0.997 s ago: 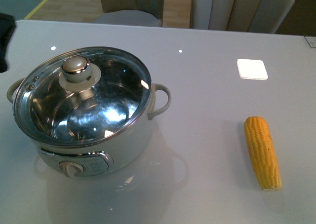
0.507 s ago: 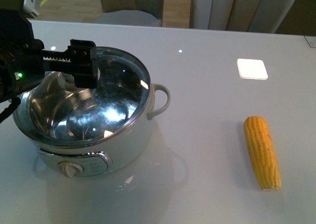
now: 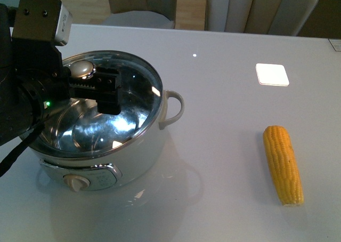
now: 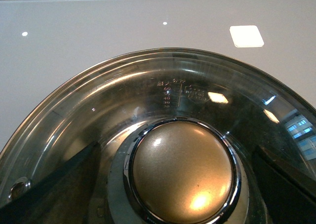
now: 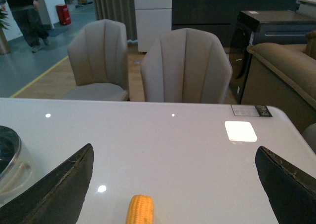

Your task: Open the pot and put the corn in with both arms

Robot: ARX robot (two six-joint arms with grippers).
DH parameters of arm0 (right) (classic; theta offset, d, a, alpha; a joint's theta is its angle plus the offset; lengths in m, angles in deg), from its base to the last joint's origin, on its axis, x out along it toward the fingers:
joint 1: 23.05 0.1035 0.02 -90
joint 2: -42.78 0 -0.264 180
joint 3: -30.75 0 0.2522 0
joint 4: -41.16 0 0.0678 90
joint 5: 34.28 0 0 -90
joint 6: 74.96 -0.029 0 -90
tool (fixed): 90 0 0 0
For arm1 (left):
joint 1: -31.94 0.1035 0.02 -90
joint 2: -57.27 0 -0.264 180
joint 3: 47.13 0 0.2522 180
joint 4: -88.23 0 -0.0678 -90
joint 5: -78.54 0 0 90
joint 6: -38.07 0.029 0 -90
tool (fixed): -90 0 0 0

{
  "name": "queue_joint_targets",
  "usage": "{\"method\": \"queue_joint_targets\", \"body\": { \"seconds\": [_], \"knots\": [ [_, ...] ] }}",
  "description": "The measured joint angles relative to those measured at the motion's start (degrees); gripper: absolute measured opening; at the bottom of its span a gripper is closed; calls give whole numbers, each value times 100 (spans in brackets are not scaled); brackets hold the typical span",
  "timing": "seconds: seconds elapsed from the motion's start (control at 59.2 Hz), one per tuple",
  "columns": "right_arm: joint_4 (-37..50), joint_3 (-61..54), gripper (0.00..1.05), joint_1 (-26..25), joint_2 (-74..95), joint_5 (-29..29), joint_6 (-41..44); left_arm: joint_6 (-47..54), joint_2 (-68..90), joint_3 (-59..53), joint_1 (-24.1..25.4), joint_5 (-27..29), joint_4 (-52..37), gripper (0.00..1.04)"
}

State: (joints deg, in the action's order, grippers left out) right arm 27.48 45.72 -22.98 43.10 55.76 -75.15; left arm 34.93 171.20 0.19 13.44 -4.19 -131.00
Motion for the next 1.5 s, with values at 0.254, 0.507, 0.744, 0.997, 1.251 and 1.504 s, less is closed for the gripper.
{"method": "queue_joint_targets", "body": {
  "seconds": [0.254, 0.507, 0.744, 0.997, 1.251, 1.504],
  "knots": [
    [0, 0, 96, 0, 0, 0, 0, -55, 22, 28, -11, 31, -63, 46],
    [0, 0, 96, 0, 0, 0, 0, 15, 17, 28, -11, 70, -105, 46],
    [0, 0, 96, 0, 0, 0, 2, 61, -208, 24, 52, 24, 44, 46],
    [0, 0, 96, 0, 0, 0, 0, 153, -1178, 63, 249, -44, 531, 46],
    [0, 0, 96, 0, 0, 0, 0, 256, -2179, 87, 831, -476, 732, 46],
    [0, 0, 96, 0, 0, 0, 2, 619, -2500, -339, 2420, -1200, 391, 46]
  ]
}}
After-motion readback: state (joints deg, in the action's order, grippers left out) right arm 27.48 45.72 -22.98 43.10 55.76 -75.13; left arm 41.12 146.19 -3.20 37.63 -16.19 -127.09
